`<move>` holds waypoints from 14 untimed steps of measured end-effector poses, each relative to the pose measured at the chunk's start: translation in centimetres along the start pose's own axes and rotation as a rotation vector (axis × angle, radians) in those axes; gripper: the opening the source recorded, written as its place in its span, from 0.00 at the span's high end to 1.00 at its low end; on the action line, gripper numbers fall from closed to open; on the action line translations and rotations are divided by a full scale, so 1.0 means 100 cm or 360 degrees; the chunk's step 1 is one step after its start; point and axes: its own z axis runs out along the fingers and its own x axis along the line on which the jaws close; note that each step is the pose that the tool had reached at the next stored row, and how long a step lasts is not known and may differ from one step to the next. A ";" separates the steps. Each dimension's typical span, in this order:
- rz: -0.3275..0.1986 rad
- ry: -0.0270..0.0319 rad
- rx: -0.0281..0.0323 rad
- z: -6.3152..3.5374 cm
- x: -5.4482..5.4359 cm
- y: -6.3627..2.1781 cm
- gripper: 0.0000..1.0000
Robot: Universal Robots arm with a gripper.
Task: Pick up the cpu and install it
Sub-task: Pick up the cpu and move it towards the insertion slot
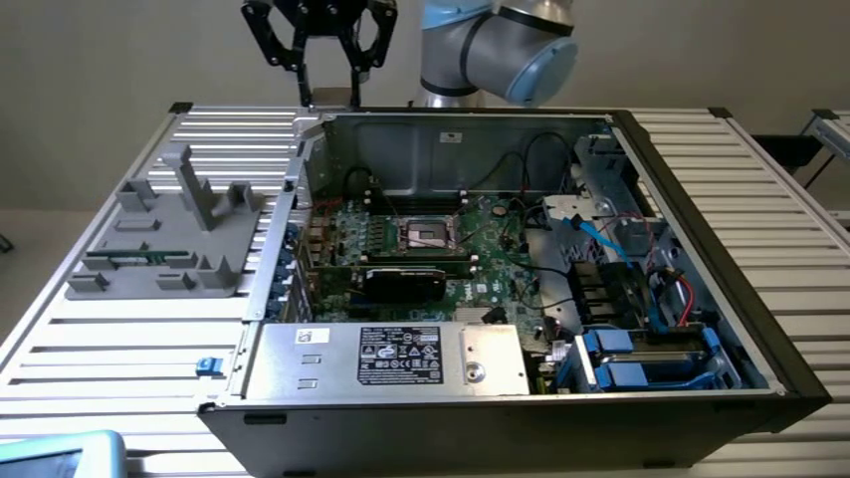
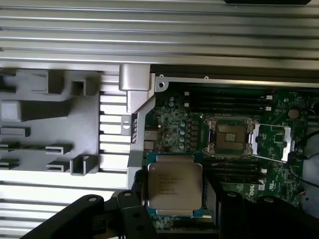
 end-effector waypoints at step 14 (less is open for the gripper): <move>0.0001 0.00001 -0.00001 0.0006 -0.042 -0.0011 0.44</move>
